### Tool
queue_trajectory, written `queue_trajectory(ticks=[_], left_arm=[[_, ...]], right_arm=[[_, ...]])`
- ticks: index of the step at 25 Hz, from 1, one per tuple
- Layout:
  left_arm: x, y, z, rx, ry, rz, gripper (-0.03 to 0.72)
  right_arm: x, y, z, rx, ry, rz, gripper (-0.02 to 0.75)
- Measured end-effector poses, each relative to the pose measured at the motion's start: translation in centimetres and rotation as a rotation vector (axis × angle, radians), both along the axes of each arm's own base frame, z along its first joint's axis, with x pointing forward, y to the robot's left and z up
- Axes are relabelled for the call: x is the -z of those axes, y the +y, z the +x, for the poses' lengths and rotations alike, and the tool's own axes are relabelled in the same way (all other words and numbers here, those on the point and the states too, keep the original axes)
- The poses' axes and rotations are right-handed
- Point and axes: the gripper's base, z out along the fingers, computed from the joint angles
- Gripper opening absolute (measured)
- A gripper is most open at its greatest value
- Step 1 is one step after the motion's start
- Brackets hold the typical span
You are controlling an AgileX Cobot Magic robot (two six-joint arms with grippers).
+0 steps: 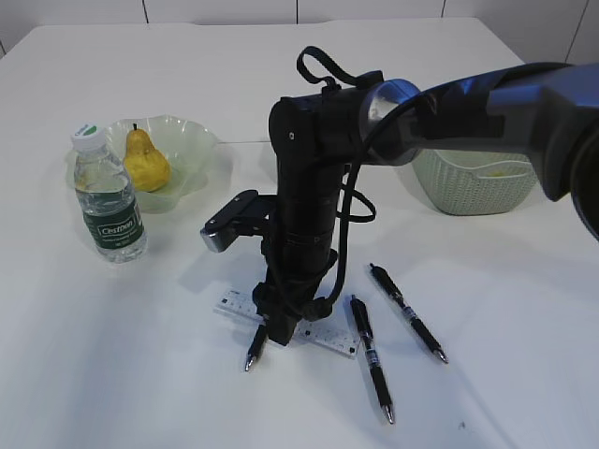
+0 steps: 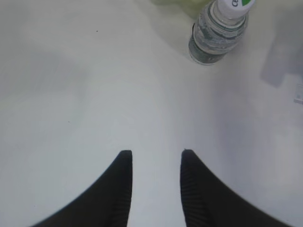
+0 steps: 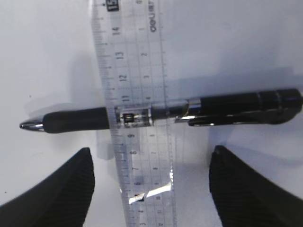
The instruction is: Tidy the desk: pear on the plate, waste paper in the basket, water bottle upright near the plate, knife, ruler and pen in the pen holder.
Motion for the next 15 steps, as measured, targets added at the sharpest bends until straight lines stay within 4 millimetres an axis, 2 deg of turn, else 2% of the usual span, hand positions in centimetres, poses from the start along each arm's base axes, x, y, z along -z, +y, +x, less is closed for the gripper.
queue_trajectory(ticks=[15], left_arm=[[0.0,0.0,0.0,0.0,0.0,0.0,0.239]], right_arm=[[0.0,0.03,0.08,0.001,-0.009,0.003,0.586]])
